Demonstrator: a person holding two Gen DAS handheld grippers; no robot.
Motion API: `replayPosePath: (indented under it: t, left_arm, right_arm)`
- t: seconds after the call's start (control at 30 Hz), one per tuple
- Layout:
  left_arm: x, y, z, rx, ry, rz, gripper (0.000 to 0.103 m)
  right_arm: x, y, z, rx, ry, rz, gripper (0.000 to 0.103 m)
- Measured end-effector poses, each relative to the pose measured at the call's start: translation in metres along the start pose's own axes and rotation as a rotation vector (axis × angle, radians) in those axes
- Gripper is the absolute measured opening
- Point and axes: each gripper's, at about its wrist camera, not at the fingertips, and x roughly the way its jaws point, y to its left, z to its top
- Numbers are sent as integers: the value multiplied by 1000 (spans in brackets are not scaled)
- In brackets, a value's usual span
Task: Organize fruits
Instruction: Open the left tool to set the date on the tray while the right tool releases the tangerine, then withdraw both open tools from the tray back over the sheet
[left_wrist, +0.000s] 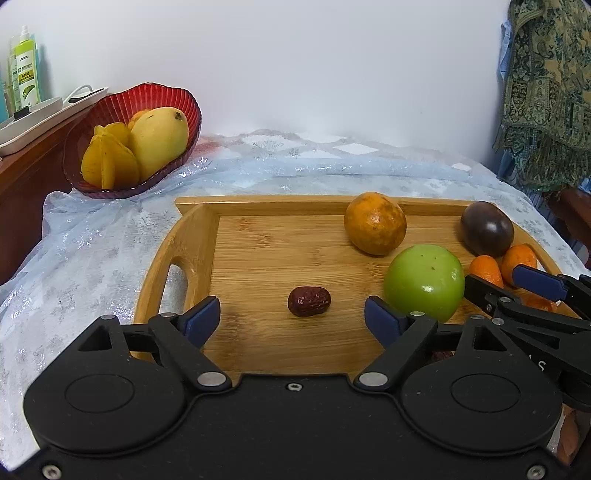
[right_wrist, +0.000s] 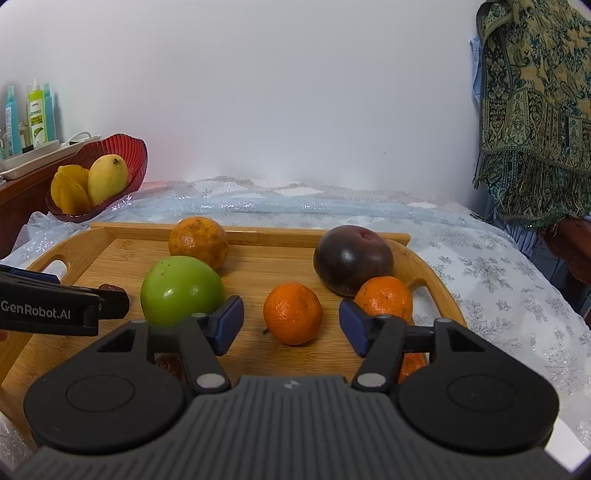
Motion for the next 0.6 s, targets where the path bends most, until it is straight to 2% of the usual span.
replayPosePath:
  t: [0.33, 0.6]
  left_arm:
    - [-7, -2, -4, 25, -6, 14, 90]
    - [-17, 4, -3, -3, -14, 9, 96]
  right_arm:
    - [-8, 3, -1, -28, -21, -12, 82]
    - [-21, 5, 0, -54, -67, -27, 89]
